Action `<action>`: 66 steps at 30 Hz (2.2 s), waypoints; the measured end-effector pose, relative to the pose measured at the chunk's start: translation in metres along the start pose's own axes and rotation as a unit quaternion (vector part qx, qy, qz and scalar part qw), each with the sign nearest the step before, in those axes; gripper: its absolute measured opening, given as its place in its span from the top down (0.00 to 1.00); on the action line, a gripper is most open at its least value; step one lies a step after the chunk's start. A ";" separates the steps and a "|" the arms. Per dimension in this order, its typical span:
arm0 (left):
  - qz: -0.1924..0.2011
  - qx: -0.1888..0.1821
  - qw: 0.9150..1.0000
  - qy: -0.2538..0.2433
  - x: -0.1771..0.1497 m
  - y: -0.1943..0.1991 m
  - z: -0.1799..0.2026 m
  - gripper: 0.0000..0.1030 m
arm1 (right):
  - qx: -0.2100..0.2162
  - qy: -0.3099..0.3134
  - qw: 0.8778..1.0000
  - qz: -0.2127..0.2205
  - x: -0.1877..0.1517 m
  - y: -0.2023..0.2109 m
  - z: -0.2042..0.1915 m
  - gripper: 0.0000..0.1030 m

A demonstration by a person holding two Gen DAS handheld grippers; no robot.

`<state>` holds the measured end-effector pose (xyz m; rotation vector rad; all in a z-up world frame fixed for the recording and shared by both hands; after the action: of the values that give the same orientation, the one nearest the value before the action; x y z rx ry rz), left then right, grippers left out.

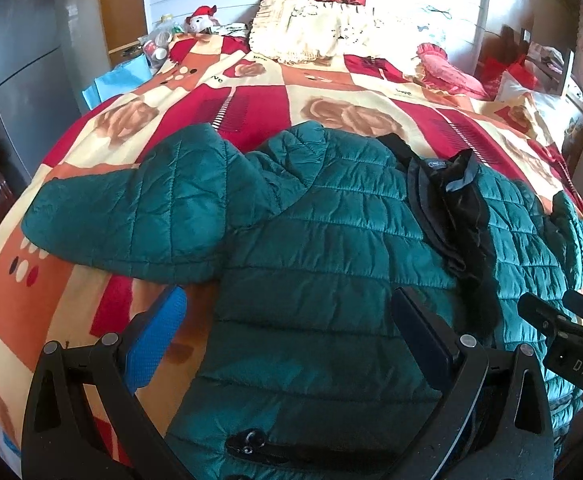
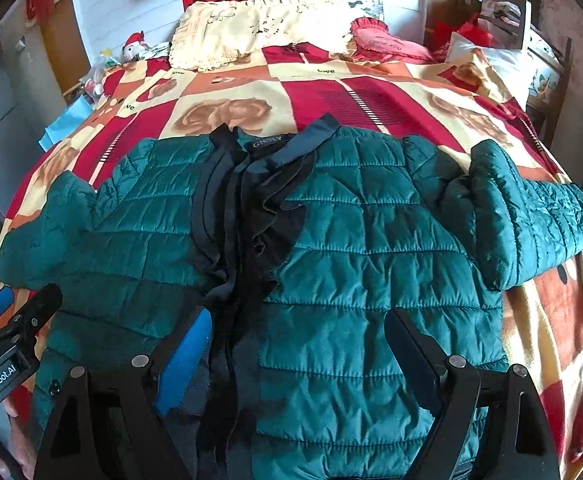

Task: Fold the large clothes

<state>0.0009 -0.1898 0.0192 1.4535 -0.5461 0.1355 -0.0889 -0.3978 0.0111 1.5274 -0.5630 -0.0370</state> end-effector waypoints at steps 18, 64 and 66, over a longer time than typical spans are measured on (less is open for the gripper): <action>-0.005 0.024 0.999 0.021 0.007 -0.013 -0.037 0.00 | -0.005 0.002 1.000 -0.013 0.011 -0.030 -0.016 0.15; -0.013 0.104 0.962 0.252 0.005 -0.064 -0.333 0.00 | -0.005 0.040 0.999 -0.031 0.008 -0.047 -0.050 0.15; -0.017 0.101 0.962 0.254 0.004 -0.067 -0.334 0.00 | -0.007 0.044 0.999 -0.030 0.009 -0.046 -0.051 0.15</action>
<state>0.1225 0.1215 -0.0463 1.5507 -0.0866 0.5345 -0.0476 -0.3564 -0.0264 1.5238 -0.4466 -0.0198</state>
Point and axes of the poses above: each gripper's, at about its wrist camera, not at the fingertips, and y roughly against the way its jaws point, z to its right, x to its top, the point moved 9 cm from there along -y, roughly the way its jaws point, and after that the axes turned 15 degrees about -z, right-handed, at the moved point
